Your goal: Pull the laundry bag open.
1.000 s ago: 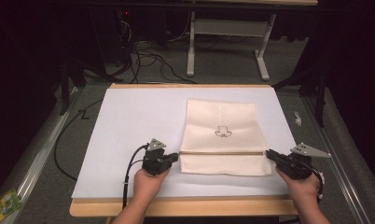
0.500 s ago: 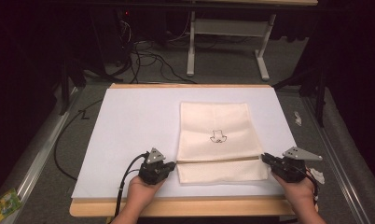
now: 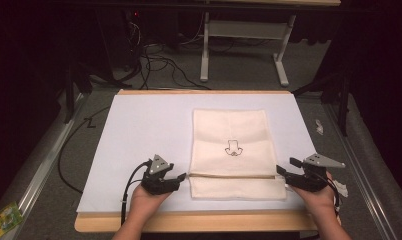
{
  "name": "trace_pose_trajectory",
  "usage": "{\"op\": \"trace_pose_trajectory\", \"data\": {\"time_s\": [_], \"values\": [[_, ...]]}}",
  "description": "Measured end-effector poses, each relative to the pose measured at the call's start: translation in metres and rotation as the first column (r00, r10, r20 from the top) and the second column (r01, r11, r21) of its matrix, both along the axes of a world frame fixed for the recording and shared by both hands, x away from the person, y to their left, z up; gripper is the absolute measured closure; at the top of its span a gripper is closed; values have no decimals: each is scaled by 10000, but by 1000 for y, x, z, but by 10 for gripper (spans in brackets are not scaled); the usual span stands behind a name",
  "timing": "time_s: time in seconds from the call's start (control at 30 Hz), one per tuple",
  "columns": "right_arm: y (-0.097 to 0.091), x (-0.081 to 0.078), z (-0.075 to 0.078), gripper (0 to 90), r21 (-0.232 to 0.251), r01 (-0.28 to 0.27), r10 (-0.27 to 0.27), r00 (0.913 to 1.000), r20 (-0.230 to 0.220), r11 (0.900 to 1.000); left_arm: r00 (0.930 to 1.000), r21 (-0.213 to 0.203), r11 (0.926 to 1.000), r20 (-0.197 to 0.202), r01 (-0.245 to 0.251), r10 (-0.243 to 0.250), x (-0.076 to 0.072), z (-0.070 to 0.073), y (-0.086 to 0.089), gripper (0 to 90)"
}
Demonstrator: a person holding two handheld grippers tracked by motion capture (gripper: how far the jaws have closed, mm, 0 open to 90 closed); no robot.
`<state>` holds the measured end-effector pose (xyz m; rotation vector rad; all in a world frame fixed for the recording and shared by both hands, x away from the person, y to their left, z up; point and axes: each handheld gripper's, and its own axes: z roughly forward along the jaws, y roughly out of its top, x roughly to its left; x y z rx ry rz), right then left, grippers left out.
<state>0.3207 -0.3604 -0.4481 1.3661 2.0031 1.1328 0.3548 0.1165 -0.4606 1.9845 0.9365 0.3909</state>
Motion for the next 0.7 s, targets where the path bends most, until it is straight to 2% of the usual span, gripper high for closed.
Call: {"op": "trace_pose_trajectory", "data": {"time_s": [0.07,0.13,0.17,0.2,0.23,0.3,0.33,0.4,0.47,0.53,0.7], "values": [[-8,2,2,224,-227,480,-476,9987,192,9986,9997,-19,9997,71,-255,255,3,4,11,258],[-15,1,2,202,-208,685,-681,9975,211,9974,9956,-102,9964,414,-839,843,5,11,28,231],[-21,-1,3,175,-104,983,-981,9949,219,9951,9915,-143,9933,601,-1149,1155,5,15,37,211],[-38,-7,6,158,-25,1430,-1427,9886,487,9897,9866,-152,9897,783,-1423,1431,5,18,47,173],[-38,-7,6,158,-25,1430,-1427,9886,487,9897,9803,-177,9848,934,-1729,1738,4,20,56,173],[-52,-13,8,149,132,1850,-1855,9794,803,9826,9702,-296,9748,949,-2211,2230,4,20,71,153],[-57,-15,8,143,270,2009,-2025,9752,891,9792,9689,-411,9720,810,-2313,2340,5,19,76,150],[-61,-16,8,129,522,2089,-2130,9727,922,9765,9672,-659,9674,542,-2445,2481,7,19,79,135],[-57,-14,8,127,552,1979,-2024,9751,910,9787,9668,-806,9660,530,-2455,2501,7,20,78,114],[-47,-12,7,122,131,1713,-1718,9808,928,9851,9683,-660,9690,606,-2382,2422,8,20,74,99],[-41,-11,6,76,-150,1807,-1786,9796,924,9834,9719,-412,9737,651,-2240,2263,9,18,71,82]]}}
